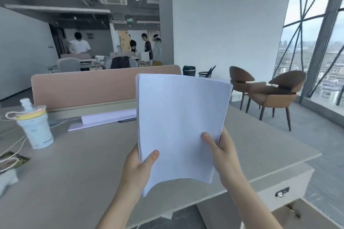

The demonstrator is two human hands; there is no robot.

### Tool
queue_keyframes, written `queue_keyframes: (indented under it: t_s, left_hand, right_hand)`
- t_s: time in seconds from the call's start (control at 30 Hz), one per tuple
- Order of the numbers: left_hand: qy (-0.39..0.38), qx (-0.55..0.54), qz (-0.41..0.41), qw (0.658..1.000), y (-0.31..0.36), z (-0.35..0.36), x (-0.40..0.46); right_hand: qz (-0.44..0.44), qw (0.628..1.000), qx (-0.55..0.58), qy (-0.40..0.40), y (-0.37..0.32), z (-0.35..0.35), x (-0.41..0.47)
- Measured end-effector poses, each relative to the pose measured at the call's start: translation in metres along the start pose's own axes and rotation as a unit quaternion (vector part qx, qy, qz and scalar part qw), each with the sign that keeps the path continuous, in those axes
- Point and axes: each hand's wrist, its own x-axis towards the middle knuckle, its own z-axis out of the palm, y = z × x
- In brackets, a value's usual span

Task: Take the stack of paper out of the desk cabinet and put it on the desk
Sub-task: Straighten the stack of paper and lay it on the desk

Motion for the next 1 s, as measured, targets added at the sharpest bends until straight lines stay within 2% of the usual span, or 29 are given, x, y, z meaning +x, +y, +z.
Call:
queue_keyframes:
  t_s: [0.23, 0.43, 0.6, 0.77, 1.0]
  left_hand:
    - [0.029, -0.006, -0.035, 0.999, -0.028, -0.002, 0.021]
    - [0.013, -0.051, -0.046, 0.998, -0.022, 0.004, 0.025]
    - [0.074, -0.060, -0.077, 0.992, -0.027, 0.016, 0.023]
    - [0.106, -0.066, -0.086, 0.988, -0.034, 0.027, 0.022]
    - [0.090, -0.012, -0.064, 0.994, -0.033, 0.028, 0.044]
  right_hand:
    - [-0.021, 1.000, -0.003, -0.008, 0.032, 0.018, 0.014]
    - [-0.016, 0.998, 0.014, -0.052, 0.031, 0.008, 0.034]
    - [-0.027, 0.995, 0.017, -0.092, 0.027, 0.004, 0.050]
    - [0.012, 0.996, 0.021, -0.084, 0.050, 0.000, 0.048]
    - [-0.016, 0.998, 0.031, -0.058, 0.061, 0.003, 0.061]
